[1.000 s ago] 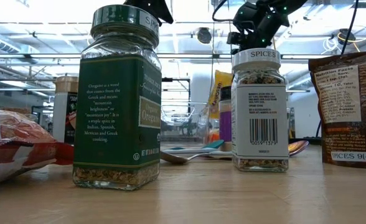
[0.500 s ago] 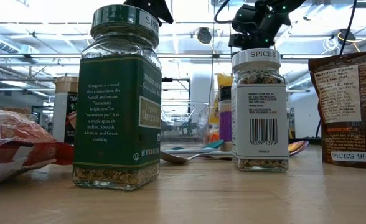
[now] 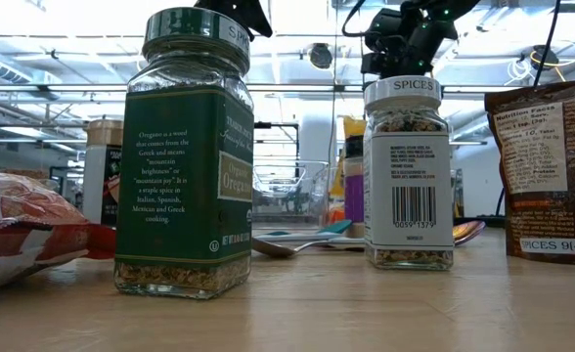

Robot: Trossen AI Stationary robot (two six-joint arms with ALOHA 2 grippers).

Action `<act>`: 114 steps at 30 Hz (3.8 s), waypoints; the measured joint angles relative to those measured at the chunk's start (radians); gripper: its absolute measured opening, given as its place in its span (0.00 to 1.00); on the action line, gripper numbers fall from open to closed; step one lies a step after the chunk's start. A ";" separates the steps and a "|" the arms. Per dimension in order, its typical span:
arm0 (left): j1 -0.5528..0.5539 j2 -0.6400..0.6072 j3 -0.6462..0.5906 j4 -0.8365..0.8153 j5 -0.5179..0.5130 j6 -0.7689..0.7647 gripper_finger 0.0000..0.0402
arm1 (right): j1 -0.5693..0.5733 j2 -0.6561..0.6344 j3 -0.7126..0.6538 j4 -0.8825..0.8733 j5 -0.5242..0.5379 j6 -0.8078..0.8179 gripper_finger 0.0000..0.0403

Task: Pick & Place Food Item
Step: Put the yellow noodle pack into the right transparent bin

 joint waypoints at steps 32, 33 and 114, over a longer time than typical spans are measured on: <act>0.000 0.000 0.000 0.003 0.000 0.004 0.70 | -0.001 0.000 -0.555 1.166 0.230 -0.104 0.27; 0.000 0.000 0.000 0.003 0.000 0.003 0.70 | -0.001 0.000 -0.565 1.203 0.259 -0.104 0.31; 0.000 0.000 0.000 0.003 0.000 -0.003 0.70 | 0.029 0.134 -0.273 0.670 0.135 0.785 0.00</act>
